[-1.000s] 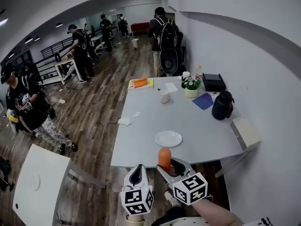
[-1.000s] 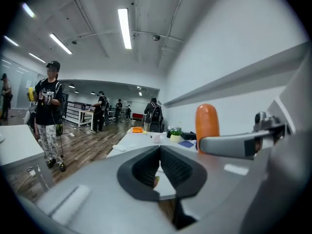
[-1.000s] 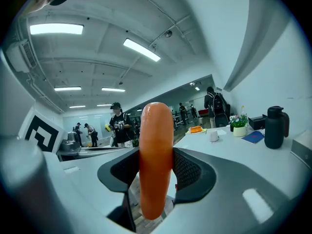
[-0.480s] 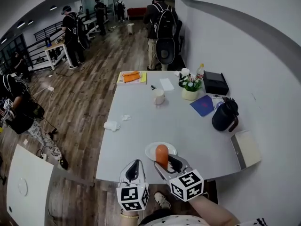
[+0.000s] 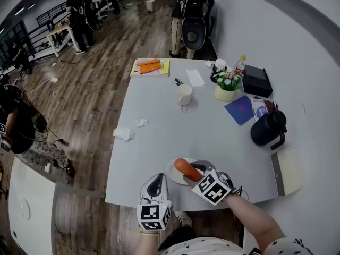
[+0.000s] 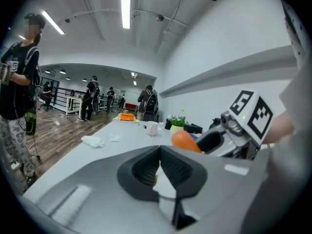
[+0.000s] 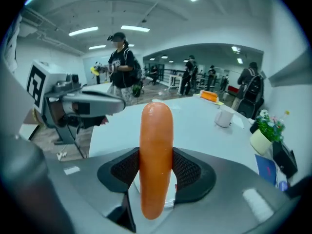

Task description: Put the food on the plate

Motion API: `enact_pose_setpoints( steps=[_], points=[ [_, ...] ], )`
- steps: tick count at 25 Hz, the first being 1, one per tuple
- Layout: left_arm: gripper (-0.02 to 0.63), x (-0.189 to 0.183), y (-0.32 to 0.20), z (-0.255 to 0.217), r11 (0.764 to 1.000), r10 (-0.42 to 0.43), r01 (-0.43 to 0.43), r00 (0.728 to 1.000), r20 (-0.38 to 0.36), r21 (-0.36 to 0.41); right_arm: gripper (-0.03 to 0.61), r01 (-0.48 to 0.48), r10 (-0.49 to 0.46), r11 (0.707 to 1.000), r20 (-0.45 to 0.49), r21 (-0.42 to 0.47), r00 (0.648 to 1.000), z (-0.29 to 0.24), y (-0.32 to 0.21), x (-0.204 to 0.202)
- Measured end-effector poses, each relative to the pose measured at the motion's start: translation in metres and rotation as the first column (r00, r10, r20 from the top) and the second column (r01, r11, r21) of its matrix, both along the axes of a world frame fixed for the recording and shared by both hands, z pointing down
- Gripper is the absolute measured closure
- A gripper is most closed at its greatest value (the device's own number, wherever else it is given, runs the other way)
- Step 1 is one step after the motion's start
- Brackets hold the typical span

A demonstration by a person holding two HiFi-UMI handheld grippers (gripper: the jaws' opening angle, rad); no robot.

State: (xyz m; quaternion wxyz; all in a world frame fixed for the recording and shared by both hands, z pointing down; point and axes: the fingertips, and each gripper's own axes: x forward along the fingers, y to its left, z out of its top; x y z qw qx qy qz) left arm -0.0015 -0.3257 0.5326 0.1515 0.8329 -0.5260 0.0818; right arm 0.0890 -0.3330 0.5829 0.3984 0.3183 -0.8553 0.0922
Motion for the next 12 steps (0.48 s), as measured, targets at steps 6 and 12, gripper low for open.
enact_pose_setpoints(
  steps=[6, 12],
  points=[
    [0.606, 0.003, -0.018, 0.022, 0.999, 0.008, -0.007, 1.000, 0.011, -0.036, 0.370, 0.268, -0.312, 0.945, -0.276, -0.186, 0.909, 0.061, -0.001, -0.012],
    [0.606, 0.004, -0.025, 0.035, 0.998, -0.001, 0.002, 1.000, 0.015, -0.069, 0.373, 0.321, -0.392, 0.914, -0.334, -0.247, 0.857, 0.084, -0.006, -0.019]
  ],
)
